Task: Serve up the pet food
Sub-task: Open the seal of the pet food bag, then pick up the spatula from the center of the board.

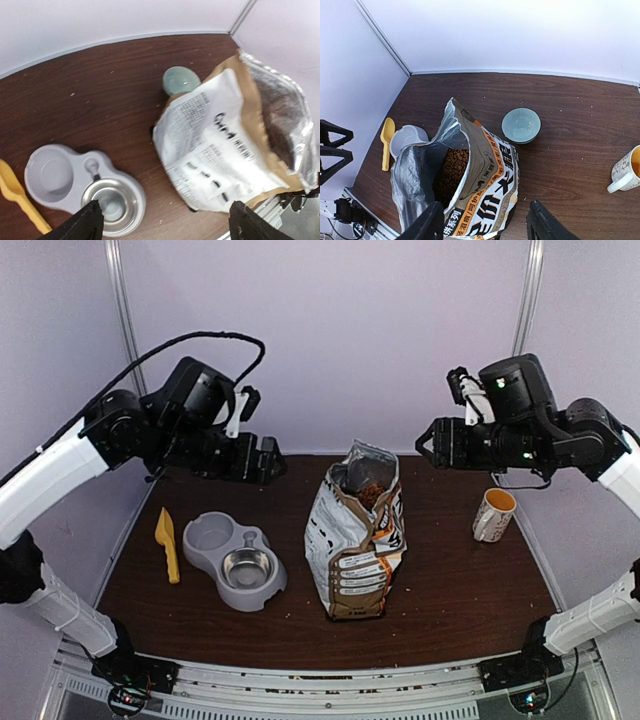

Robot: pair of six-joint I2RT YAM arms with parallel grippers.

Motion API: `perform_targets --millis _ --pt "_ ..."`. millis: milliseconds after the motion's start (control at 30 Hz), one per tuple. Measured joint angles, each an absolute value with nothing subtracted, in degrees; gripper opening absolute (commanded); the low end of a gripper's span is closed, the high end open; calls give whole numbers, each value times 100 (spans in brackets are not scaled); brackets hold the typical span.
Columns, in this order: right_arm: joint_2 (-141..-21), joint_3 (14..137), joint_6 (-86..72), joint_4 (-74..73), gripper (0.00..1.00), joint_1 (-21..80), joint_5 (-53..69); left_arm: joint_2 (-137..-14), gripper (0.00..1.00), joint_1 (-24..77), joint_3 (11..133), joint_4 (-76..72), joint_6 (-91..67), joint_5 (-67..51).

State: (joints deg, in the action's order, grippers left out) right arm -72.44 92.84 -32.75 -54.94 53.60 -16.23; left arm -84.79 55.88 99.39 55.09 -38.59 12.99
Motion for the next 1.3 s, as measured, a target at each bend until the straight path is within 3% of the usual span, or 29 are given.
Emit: perform_targets --millis 300,600,733,1000,1100,1300 --pt "-6062 7706 -3398 -4703 62 5293 -1356 -6471 97 4209 6482 5205 -4209 1498" --pt "-5572 6619 -3813 -4261 70 5223 -1083 -5275 97 1850 3951 4340 -4228 657" --pt "-5465 6580 -3933 -4132 70 5218 -1039 -5835 83 1310 3708 3968 -3935 301" --pt "-5295 6386 -4121 -3962 71 5218 -1004 -7035 66 698 3719 3240 -3411 169" --pt "-5249 6324 -4187 -3959 70 5218 -1004 -7373 54 554 3800 3103 -3288 172" --pt "-5275 6331 -4202 -3940 68 5218 -1004 -8088 48 491 4095 2853 -3116 215"
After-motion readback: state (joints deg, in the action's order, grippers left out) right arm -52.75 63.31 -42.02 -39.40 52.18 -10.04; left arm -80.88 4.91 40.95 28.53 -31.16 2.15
